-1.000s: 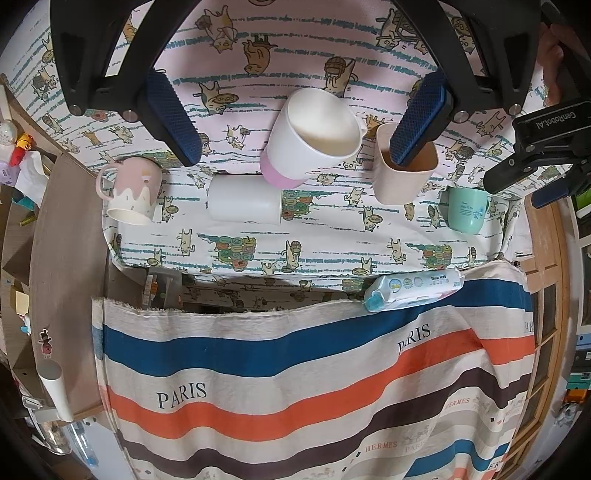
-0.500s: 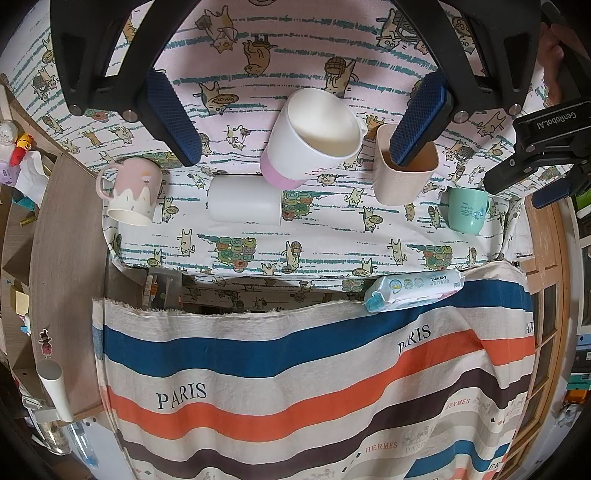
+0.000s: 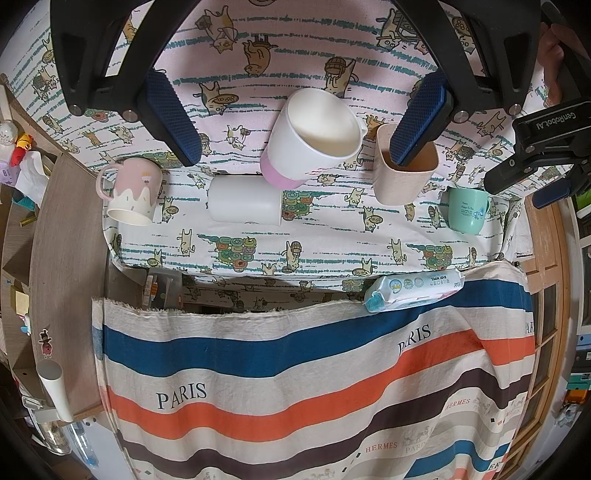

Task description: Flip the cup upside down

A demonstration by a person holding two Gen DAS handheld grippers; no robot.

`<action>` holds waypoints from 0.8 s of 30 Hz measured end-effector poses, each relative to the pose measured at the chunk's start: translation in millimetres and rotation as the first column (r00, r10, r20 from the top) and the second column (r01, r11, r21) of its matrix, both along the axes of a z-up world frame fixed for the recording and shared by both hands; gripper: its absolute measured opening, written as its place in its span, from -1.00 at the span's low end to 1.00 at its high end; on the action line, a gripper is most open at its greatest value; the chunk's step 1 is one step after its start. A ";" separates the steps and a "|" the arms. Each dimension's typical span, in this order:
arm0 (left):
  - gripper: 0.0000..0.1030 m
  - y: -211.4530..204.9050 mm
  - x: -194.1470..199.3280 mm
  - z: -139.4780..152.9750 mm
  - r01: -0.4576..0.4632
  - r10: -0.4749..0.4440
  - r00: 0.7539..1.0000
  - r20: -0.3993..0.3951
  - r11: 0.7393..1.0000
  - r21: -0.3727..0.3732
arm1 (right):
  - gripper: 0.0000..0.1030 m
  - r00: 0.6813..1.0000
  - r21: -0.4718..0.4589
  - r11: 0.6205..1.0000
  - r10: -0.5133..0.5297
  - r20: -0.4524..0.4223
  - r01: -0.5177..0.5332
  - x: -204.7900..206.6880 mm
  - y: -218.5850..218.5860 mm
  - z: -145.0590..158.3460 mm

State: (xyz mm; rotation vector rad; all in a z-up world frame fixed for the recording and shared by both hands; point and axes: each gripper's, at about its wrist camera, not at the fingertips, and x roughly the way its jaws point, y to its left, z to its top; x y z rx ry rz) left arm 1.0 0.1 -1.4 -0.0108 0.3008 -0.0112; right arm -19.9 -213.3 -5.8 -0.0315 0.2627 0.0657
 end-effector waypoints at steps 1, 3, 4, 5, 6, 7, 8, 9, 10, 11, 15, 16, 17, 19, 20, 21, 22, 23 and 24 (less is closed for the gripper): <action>1.00 0.1 -0.3 0.0 0.003 -0.003 1.000 0.001 1.000 -0.001 | 0.99 1.000 0.000 1.000 0.000 0.000 0.000 0.1 0.1 0.0; 1.00 1.1 -2.7 -0.2 0.016 -0.016 1.000 -0.001 1.000 -0.008 | 0.99 1.000 -0.002 1.000 0.004 -0.001 -0.004 -0.3 0.2 0.1; 1.00 2.1 -5.7 0.3 0.016 -0.016 1.000 0.009 1.000 -0.009 | 0.99 1.000 -0.004 1.000 0.010 0.000 -0.010 -1.3 0.3 0.3; 1.00 2.0 -9.6 1.4 0.004 -0.004 1.000 0.022 1.000 -0.007 | 0.99 1.000 -0.007 1.000 0.015 0.002 -0.015 -2.8 0.9 0.5; 1.00 1.6 -13.4 3.3 -0.010 0.010 0.999 0.034 1.000 -0.001 | 0.99 1.000 -0.016 1.000 0.019 0.008 -0.019 -5.1 2.0 0.9; 1.00 0.3 -17.8 7.7 -0.017 0.016 0.999 0.049 1.000 0.006 | 0.99 1.000 -0.025 1.000 0.013 0.020 -0.012 -6.9 2.5 1.5; 1.00 0.0 -22.1 12.9 -0.017 0.017 0.998 0.064 1.000 0.007 | 0.99 0.999 -0.042 0.999 -0.010 0.040 0.012 -10.1 3.7 3.3; 1.00 0.3 -26.8 20.0 -0.008 0.008 0.997 0.083 1.000 0.003 | 0.99 0.998 -0.055 0.998 -0.031 0.057 0.034 -13.1 4.7 5.0; 1.00 1.6 -30.5 26.7 0.005 -0.005 0.995 0.099 1.000 -0.004 | 0.99 0.996 -0.068 0.996 -0.051 0.078 0.056 -16.9 5.8 7.8; 1.00 3.0 -33.2 34.5 0.012 -0.011 0.994 0.111 1.000 -0.008 | 0.99 0.994 -0.076 0.995 -0.064 0.091 0.071 -19.5 6.1 10.1; 1.00 8.1 -36.9 62.4 -0.003 0.003 0.985 0.172 1.000 -0.002 | 0.99 0.986 -0.103 0.989 -0.093 0.138 0.108 -30.6 7.4 25.8; 1.00 8.4 -35.9 67.7 -0.011 0.011 0.983 0.184 1.000 0.002 | 0.99 0.986 -0.102 0.989 -0.090 0.143 0.105 -31.9 7.2 31.5; 1.00 8.7 -34.1 71.9 -0.019 0.017 0.982 0.189 1.000 0.008 | 0.99 0.987 -0.097 0.990 -0.088 0.137 0.101 -31.4 7.2 37.6; 1.00 9.2 -27.9 78.4 -0.028 0.025 0.983 0.185 1.000 0.011 | 0.99 0.989 -0.061 0.994 -0.078 0.125 0.086 -29.9 3.5 50.3; 1.00 9.4 -26.0 79.0 -0.030 0.028 0.983 0.181 1.000 0.007 | 0.99 0.990 -0.042 0.996 -0.074 0.121 0.080 -29.2 1.4 54.8; 1.00 9.1 -23.1 80.2 -0.028 0.028 0.983 0.183 1.000 0.001 | 0.99 0.990 -0.021 0.997 -0.075 0.116 0.078 -27.6 -1.5 59.0; 1.00 8.3 -20.7 81.7 -0.026 0.025 0.983 0.181 1.000 0.001 | 0.99 0.991 0.001 0.997 -0.082 0.108 0.083 -23.4 -4.8 63.5; 1.00 6.6 -16.0 82.2 -0.019 0.018 0.985 0.172 1.000 0.004 | 0.99 0.991 0.014 0.996 -0.092 0.101 0.091 -19.7 -7.4 67.4; 1.00 4.7 -11.5 83.3 -0.008 0.006 0.986 0.166 1.000 0.006 | 0.99 0.990 0.021 0.995 -0.098 0.097 0.096 -16.0 -9.4 70.8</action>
